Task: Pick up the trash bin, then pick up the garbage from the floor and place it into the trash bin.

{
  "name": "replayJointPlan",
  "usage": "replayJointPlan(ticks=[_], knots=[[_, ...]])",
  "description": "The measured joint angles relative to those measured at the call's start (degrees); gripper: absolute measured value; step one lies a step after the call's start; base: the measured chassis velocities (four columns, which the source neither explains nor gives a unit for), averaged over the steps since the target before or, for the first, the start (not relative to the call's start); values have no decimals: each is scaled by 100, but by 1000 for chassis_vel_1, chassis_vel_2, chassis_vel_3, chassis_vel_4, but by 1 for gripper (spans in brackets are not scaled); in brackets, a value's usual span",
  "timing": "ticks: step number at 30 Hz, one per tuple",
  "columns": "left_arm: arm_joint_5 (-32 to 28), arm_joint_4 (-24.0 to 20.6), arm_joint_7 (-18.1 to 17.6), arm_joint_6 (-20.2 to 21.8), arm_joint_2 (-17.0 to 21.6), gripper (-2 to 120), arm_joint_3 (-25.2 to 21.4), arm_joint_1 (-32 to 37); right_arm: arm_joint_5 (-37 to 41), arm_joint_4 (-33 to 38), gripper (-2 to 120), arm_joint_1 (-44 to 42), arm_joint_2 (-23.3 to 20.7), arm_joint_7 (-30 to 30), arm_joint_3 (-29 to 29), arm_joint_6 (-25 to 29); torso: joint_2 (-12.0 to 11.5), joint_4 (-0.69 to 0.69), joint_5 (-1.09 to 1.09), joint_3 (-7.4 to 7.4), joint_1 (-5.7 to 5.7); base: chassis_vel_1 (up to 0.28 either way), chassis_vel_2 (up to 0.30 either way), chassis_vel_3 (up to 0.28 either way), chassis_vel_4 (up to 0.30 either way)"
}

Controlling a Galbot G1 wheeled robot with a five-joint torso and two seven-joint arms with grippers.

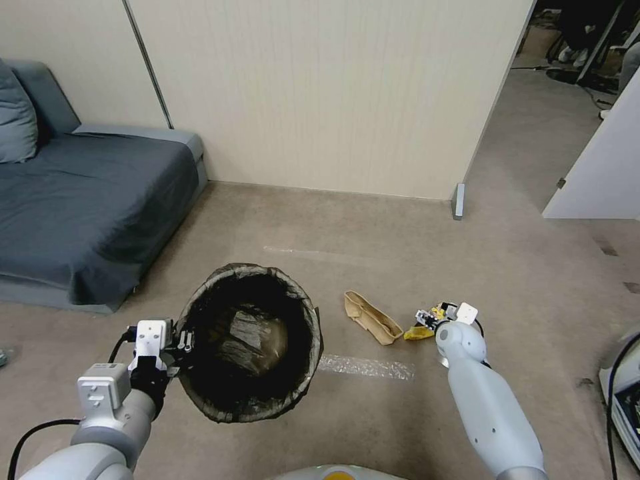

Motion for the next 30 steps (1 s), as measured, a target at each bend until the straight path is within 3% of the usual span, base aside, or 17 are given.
replayJointPlan(ticks=[9,20,23,28,30], knots=[[-16,2,16,3,1,1,-20,-9,-331,-471,99,168,149,-210,34,176,0,1,0,0,0,0,0,0,0],[-23,5,40,3,18,1,-9,-36,-377,-478,61,124,179,-338,80,219,0,-1,-1,-1,-1,0,0,0,0],[-34,6,44,3,26,1,-10,-41,-392,-422,45,83,173,-339,83,221,0,0,1,0,-1,0,0,0,0],[-41,7,47,3,29,1,-12,-50,-401,-377,34,59,173,-340,86,221,0,1,2,0,0,0,0,0,0],[-43,8,47,3,25,1,-8,-54,-421,-334,22,34,174,-340,87,223,0,1,2,0,-1,0,0,0,0]])
